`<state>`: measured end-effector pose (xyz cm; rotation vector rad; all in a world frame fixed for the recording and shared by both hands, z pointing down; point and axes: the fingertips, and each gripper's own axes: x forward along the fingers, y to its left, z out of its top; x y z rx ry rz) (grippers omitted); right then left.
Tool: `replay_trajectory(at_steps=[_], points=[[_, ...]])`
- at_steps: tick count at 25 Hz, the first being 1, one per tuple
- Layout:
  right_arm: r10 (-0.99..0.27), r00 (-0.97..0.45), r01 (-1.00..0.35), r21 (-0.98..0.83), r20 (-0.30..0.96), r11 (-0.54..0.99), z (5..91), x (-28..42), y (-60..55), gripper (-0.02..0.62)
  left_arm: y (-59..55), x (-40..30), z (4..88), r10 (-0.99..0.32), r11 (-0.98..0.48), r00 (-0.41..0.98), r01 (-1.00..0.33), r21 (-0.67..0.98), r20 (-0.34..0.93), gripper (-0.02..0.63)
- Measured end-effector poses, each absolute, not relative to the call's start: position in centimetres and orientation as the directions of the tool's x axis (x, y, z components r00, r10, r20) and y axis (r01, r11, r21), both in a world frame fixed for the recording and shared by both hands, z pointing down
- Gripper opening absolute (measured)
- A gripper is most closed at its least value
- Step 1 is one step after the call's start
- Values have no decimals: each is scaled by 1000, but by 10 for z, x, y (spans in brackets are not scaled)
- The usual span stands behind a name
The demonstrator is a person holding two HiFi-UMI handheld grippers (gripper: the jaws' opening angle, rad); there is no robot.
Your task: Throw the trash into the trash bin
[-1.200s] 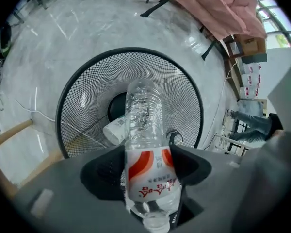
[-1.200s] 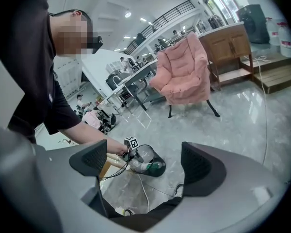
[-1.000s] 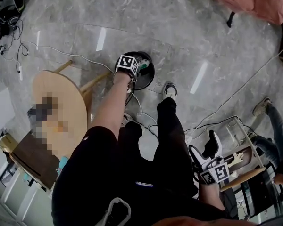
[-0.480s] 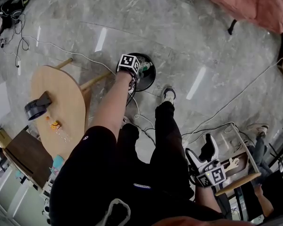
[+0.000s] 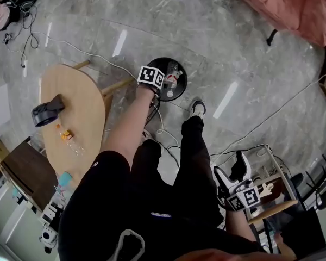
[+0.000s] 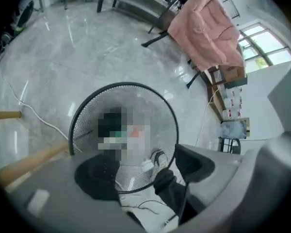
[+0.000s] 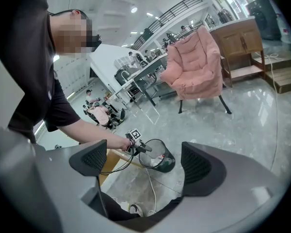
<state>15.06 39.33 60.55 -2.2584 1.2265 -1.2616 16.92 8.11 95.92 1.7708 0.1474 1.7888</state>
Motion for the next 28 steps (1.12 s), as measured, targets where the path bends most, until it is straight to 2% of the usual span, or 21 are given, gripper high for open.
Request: replay_trajectory(at_steps=[4,6,10,13,17,21,25,28], points=[[-826,189,-595,-608,531,-526,585,142,355,508,93,148,894,522,-719,292,-355,598,801,361],[-857,136,-644,-613,498,-459,572,143,323,508,83,128,860,492,-713,366,-352,606,790,361],[-894,18,-730,-605,449,-318,547,139,261,508,32,82,794,307,-783,511,-343,519,802,348],[-898,-55,-766,-596,437,-243,535,120,222,508,-14,32,749,155,-836,555,-367,407,817,331],[-878,-207,-796,-596,433,-106,532,91,170,508,-72,-50,703,-117,-867,550,-463,185,827,318],[-838,-335,-804,-594,431,16,529,50,135,508,-119,-149,673,-383,-760,487,-649,32,785,318],[-799,-424,-796,-597,426,104,525,1,110,508,-150,-265,678,-518,-616,272,-776,-133,811,340],[-774,-468,-784,-604,426,142,521,-23,96,508,-160,-323,696,-522,-531,158,-829,-175,838,368]])
